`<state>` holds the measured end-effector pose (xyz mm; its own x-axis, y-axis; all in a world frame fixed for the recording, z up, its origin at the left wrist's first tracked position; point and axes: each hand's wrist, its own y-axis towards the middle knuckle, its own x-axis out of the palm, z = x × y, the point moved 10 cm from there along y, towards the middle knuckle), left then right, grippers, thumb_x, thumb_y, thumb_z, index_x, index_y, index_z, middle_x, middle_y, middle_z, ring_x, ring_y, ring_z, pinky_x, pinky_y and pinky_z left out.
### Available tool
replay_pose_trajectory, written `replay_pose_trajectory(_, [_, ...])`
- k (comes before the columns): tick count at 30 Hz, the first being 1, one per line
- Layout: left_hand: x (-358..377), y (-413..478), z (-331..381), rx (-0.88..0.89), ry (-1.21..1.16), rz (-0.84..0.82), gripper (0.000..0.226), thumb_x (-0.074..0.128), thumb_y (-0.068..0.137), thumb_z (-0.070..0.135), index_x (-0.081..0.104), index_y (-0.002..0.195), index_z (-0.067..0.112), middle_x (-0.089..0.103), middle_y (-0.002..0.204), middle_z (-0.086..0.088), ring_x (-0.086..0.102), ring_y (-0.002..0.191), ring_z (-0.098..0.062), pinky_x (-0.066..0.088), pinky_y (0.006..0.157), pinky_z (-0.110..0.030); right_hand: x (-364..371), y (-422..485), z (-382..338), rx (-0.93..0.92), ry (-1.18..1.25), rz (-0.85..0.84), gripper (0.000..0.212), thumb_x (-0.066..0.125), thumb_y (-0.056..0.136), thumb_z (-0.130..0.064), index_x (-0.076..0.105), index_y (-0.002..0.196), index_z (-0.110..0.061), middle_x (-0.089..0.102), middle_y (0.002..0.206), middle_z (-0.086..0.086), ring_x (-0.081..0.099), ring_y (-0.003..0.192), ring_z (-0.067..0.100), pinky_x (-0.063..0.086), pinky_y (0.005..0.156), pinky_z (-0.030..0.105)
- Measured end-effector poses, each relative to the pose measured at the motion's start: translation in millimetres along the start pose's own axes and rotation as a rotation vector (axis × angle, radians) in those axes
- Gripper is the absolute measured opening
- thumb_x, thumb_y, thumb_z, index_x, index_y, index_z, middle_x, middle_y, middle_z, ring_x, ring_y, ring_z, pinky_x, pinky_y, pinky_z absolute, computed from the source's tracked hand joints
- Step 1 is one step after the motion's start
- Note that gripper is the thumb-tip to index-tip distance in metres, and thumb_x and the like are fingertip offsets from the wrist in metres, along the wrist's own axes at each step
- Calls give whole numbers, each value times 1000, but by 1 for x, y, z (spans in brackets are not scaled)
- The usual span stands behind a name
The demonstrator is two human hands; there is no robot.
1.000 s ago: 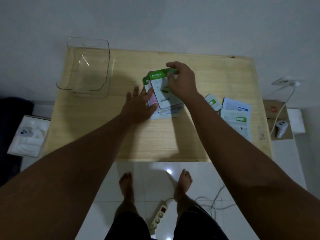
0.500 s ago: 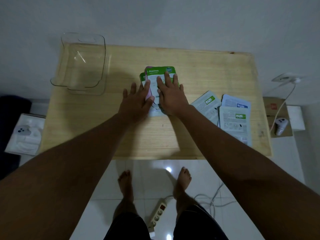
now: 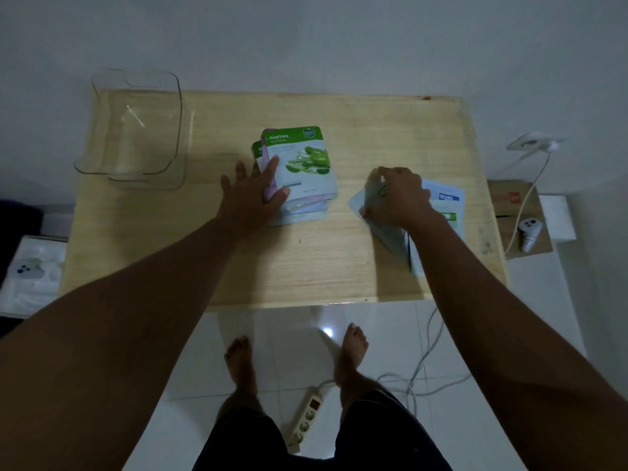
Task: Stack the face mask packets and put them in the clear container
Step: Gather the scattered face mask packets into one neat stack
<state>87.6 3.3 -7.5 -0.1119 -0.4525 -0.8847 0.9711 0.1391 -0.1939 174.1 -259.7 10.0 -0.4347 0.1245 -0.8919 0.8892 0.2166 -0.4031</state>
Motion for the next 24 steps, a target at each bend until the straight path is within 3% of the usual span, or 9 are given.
replay_pose_trajectory(2, [0, 1, -1, -1, 6, 3, 73, 35, 88, 60, 16, 153, 32, 34, 156, -9, 15, 145, -47, 11, 111, -68, -2, -3, 13, 41, 39, 27, 96, 80, 56, -62, 41, 135, -25, 48, 137, 13, 44, 128, 36, 42, 102, 53])
replay_pose_trajectory(6, [0, 2, -3, -15, -33, -8, 74, 34, 88, 57, 14, 153, 30, 30, 158, -7, 12, 146, -43, 9, 112, -65, -7, -5, 23, 87, 200, 41, 113, 89, 62, -44, 25, 151, -17, 36, 148, 17, 36, 137, 36, 36, 107, 48])
replay_pose_trajectory(10, [0, 1, -5, -25, -69, -16, 73, 35, 88, 54, 13, 154, 29, 26, 160, -8, 9, 148, -41, 6, 114, -63, -16, 2, 30, 112, 326, 65, 96, 89, 65, -26, 38, 143, -8, 51, 138, 17, 48, 128, 33, 42, 103, 40])
replay_pose_trajectory(14, [1, 0, -6, -23, -62, -13, 72, 35, 90, 52, 13, 154, 28, 23, 161, -8, 8, 147, -42, 4, 114, -62, -22, 5, 28, 135, 289, 94, 56, 91, 60, -33, 67, 107, -11, 68, 109, 10, 64, 107, 29, 52, 95, 46])
replay_pose_trajectory(16, [1, 1, -6, -23, -52, -16, 72, 35, 90, 53, 12, 154, 29, 23, 161, -8, 9, 147, -42, 5, 114, -63, -22, 7, 23, 124, 280, 97, 40, 88, 64, -38, 69, 95, -20, 70, 99, 4, 65, 99, 26, 52, 91, 51])
replay_pose_trajectory(19, [2, 1, -5, -20, -47, -33, 73, 33, 89, 54, 11, 154, 29, 22, 161, -7, 9, 147, -43, 5, 114, -64, -32, 9, 11, 62, 367, 163, 38, 82, 69, -43, 69, 100, -28, 71, 102, 0, 65, 99, 24, 52, 90, 45])
replay_pose_trajectory(24, [0, -1, -4, -28, -63, -54, 75, 32, 87, 55, 9, 154, 29, 18, 162, -5, 6, 148, -42, 2, 116, -61, -84, 6, -20, -115, 531, 350, 32, 74, 83, -32, 72, 111, -16, 72, 99, 2, 62, 89, 11, 43, 77, 20])
